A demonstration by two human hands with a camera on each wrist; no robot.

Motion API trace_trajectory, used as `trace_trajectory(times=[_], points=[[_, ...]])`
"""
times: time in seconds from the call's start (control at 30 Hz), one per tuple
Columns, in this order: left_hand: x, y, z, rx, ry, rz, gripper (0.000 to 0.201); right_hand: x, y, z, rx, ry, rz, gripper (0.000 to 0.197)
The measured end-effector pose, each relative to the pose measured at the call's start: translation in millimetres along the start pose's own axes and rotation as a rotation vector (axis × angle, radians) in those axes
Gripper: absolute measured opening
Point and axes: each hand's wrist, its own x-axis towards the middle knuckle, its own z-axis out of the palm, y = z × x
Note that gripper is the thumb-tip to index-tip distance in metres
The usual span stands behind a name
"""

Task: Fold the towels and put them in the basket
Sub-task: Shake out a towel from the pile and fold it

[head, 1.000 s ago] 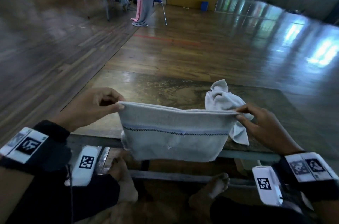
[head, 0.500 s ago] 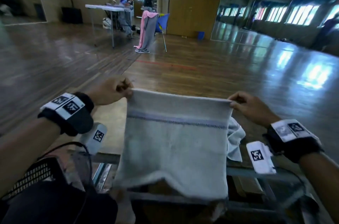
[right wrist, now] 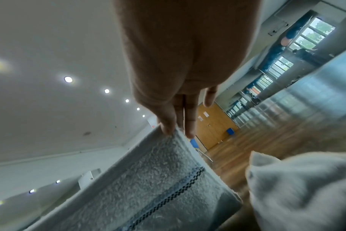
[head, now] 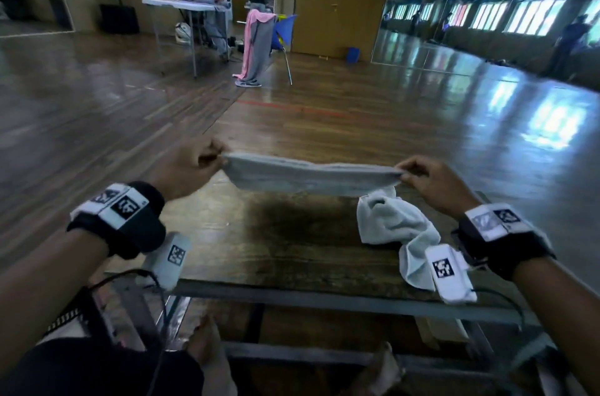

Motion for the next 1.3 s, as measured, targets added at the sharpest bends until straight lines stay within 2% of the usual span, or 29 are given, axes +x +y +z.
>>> trace_trajectory(times=[0.1, 0.17, 0.3, 0.37, 0.43, 0.53, 0.63, 0.77, 0.9, 0.97, 1.07, 1.17, 1.3], points=[[-31, -29, 25, -0.063, -0.187, -0.091, 0.006, -32, 24, 30, -0.024, -0.143, 0.007, 0.019], [-47, -48, 38, -0.09, -0.298, -0.172, 0.006, -48, 36, 46, 0.037, -0.237, 0.067, 0.018], [-58, -74, 58, -0.148, -0.41, -0.298, 0.006, -68, 56, 72, 0.191, -0.446, 0.205, 0.016], [-58, -82, 67, -0.135, -0.479, -0.338, 0.009, -72, 63, 82, 0.201, -0.506, 0.252, 0.013], [-61, -89, 78, -0.047, -0.53, -0.333, 0.011, -73, 70, 94, 0.175, -0.466, 0.283, 0.01], [-66, -95, 89, 0.077, -0.545, -0.274, 0.015, -74, 76, 116, 0.101, -0.272, 0.34, 0.013], [-69, -96, 92, 0.2, -0.588, -0.243, 0.013, -79, 79, 137, -0.039, -0.185, 0.28, 0.015], [-74, -91, 90, 0.358, -0.646, -0.2, 0.011, -90, 81, 148, -0.205, -0.238, 0.111, 0.017], [-79, -75, 88, 0.396, -0.711, -0.17, 0.011, -103, 78, 139, -0.196, -0.32, 0.158, 0.018], [-84, -68, 83, 0.373, -0.755, -0.173, 0.009, -110, 73, 128, -0.186, -0.356, 0.166, 0.013], [-94, -62, 76, 0.29, -0.813, -0.172, 0.007, -120, 62, 109, -0.134, -0.456, 0.159, 0.015], [-91, -65, 68, 0.176, -0.77, -0.216, 0.009, -118, 51, 96, -0.005, -0.466, 0.201, 0.013], [-72, -72, 68, 0.152, -0.618, -0.197, 0.015, -91, 48, 93, 0.062, -0.319, 0.194, 0.017]])
